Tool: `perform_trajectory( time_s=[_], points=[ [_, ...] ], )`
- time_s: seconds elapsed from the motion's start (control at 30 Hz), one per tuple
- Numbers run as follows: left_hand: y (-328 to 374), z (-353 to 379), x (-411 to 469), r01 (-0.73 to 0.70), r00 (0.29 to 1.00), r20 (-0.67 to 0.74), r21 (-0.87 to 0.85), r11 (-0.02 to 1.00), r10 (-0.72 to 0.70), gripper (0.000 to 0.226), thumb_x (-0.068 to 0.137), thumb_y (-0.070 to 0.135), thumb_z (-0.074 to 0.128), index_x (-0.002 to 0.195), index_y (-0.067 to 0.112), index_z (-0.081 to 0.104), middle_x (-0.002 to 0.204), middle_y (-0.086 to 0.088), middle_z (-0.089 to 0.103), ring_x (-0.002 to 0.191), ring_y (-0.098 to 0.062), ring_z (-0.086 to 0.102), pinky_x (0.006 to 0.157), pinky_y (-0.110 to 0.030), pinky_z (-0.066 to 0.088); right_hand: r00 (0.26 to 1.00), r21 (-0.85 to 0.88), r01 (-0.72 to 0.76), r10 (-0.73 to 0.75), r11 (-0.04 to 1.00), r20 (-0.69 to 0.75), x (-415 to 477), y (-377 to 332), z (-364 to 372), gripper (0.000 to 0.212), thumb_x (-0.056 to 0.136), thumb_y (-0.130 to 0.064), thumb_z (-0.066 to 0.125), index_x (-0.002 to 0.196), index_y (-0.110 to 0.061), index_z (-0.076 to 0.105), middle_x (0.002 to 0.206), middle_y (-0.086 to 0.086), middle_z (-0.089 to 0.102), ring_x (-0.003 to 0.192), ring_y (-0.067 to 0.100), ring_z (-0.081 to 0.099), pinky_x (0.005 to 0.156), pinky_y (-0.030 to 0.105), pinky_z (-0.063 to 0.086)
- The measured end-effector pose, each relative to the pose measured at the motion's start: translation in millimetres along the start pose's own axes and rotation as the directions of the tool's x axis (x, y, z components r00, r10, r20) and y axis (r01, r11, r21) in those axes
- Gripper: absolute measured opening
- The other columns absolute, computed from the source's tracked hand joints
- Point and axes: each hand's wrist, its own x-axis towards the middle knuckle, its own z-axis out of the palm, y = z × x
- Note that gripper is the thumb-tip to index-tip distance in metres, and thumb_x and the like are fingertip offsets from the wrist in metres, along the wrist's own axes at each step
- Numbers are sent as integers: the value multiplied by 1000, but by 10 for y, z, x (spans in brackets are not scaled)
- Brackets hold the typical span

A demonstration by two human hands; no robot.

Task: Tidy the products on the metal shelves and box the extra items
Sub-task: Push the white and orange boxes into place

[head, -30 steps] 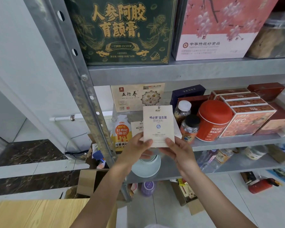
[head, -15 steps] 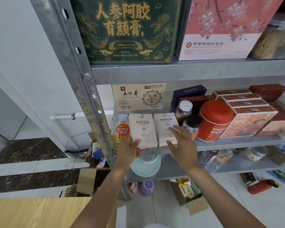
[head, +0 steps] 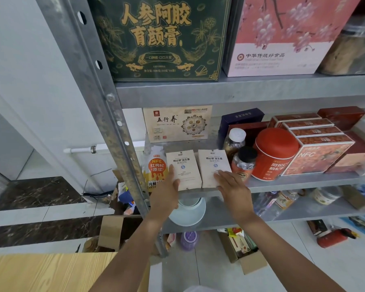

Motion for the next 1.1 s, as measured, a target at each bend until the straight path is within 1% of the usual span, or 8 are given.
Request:
perform_trajectory(
  time_s=[0.17,0.33,0.5,0.63,0.7,0.8,0.97,1.1],
  points=[
    [42,-60,-62,-104,945,-293,156,982,147,51,105,39,30,153,22,28,120,-5,66,100,-21,66,78,-35,55,989,83,86,-74,993,-131,-84,29,-115,44,62,1,87,104,0,74,110,14,72,97,34,70,78,44,59],
    [311,-259,5,-120,990,-138,-661,741,37,55,98,45,46,147,23,39,87,5,69,66,-8,67,58,-20,56,955,135,257,-230,957,-189,-198,-65,-254,35,80,-10,73,112,1,70,123,13,66,112,32,64,92,41,55],
    [422,-349,63,-113,991,-135,-771,627,12,15,98,22,55,108,27,65,89,4,69,84,-15,64,57,-18,52,915,186,362,-310,913,-259,-193,-229,-303,27,90,-15,66,113,-1,70,130,8,61,121,23,57,104,32,47],
    [426,-387,20,-105,989,-143,-823,558,-24,20,98,14,54,91,26,67,80,3,69,73,-10,64,66,-29,54,989,541,-58,122,839,-84,-204,-381,-429,44,88,-32,67,130,-29,55,139,-12,54,126,6,50,99,20,47],
    [422,-430,-2,-127,988,-154,-825,551,-2,21,99,13,53,91,26,69,77,5,71,71,-8,66,66,-29,56,877,739,-441,419,510,235,-173,-442,-515,43,89,-42,63,130,-43,50,135,-23,54,117,-2,56,92,16,50],
    [436,-500,-41,-161,986,-152,-817,554,63,18,100,16,54,97,25,70,78,10,73,77,-7,69,70,-30,59,662,722,-689,348,-63,663,-91,-388,-559,39,82,-41,61,109,-13,67,108,12,72,87,21,72,77,30,59],
    [477,-548,-66,-181,983,-142,-762,621,113,19,99,19,55,115,16,67,108,-5,71,102,-25,66,87,-42,57,662,751,-643,386,-148,643,-59,-475,-619,26,81,-26,66,81,-1,69,71,15,71,60,21,67,63,25,56],
    [498,-535,-62,-294,951,-235,-490,821,200,25,97,25,59,117,14,68,111,-2,69,94,-16,63,80,-28,51,721,771,-623,479,133,501,-13,-481,-611,7,90,-14,66,86,-10,70,67,3,72,57,12,66,59,21,51]
  ],
)
